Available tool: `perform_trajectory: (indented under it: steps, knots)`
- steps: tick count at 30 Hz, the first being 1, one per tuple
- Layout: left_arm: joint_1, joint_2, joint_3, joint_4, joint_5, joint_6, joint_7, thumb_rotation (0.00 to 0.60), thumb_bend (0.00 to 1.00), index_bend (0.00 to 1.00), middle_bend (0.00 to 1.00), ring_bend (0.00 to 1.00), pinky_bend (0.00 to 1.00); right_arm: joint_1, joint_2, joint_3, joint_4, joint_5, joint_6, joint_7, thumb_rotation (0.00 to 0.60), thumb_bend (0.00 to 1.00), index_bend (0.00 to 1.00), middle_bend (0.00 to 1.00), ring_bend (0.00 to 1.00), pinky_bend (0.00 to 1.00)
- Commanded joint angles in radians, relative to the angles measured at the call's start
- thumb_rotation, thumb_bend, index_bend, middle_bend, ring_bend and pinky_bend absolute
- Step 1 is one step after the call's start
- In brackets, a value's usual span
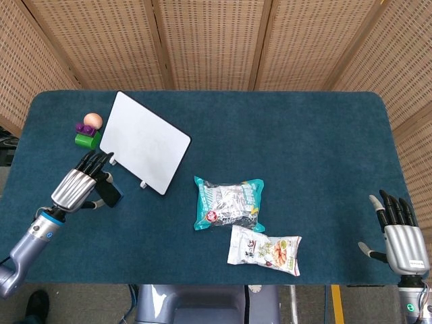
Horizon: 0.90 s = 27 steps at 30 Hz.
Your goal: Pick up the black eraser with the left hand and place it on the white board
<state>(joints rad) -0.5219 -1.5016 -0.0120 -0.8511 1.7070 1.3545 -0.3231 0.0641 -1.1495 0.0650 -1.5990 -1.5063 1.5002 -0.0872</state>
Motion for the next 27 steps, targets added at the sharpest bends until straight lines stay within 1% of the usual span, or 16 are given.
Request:
perform_trajectory:
  steps: [1, 3, 5, 10, 15, 19, 27]
  knots:
    - [-0.037, -0.150, -0.077, 0.184, -0.049, 0.073, -0.095, 0.600, 0.18, 0.64, 0.00, 0.00, 0.00, 0.000, 0.000, 0.000, 0.000, 0.000, 0.000, 0.000, 0.600, 0.10, 0.06, 0.00, 0.00, 0.00]
    - [-0.066, -0.207, -0.107, 0.255, -0.077, 0.061, -0.113, 0.600, 0.18, 0.64, 0.00, 0.00, 0.00, 0.000, 0.000, 0.000, 0.000, 0.000, 0.000, 0.001, 0.600, 0.10, 0.06, 0.00, 0.00, 0.00]
    - [-0.094, -0.245, -0.129, 0.301, -0.102, 0.038, -0.123, 0.600, 0.18, 0.64, 0.00, 0.00, 0.00, 0.000, 0.000, 0.000, 0.000, 0.001, -0.001, 0.002, 0.600, 0.10, 0.06, 0.00, 0.00, 0.00]
    - [-0.163, -0.310, -0.170, 0.387, -0.150, -0.032, -0.110, 0.600, 0.18, 0.64, 0.00, 0.00, 0.00, 0.001, 0.001, 0.001, 0.001, 0.002, -0.003, 0.004, 0.600, 0.10, 0.06, 0.00, 0.00, 0.00]
    - [-0.222, -0.354, -0.191, 0.449, -0.188, -0.117, -0.097, 0.600, 0.18, 0.64, 0.00, 0.00, 0.00, 0.003, 0.002, 0.001, 0.000, 0.004, -0.006, 0.007, 0.600, 0.10, 0.06, 0.00, 0.00, 0.00]
    - [-0.256, -0.387, -0.196, 0.497, -0.210, -0.176, -0.084, 0.600, 0.18, 0.64, 0.00, 0.00, 0.00, 0.004, 0.003, 0.002, -0.001, 0.005, -0.009, 0.008, 0.600, 0.10, 0.06, 0.00, 0.00, 0.00]
    - [-0.288, -0.434, -0.192, 0.559, -0.234, -0.228, -0.078, 0.600, 0.18, 0.64, 0.00, 0.00, 0.00, 0.005, 0.004, 0.002, -0.001, 0.007, -0.011, 0.011, 0.600, 0.10, 0.06, 0.00, 0.00, 0.00]
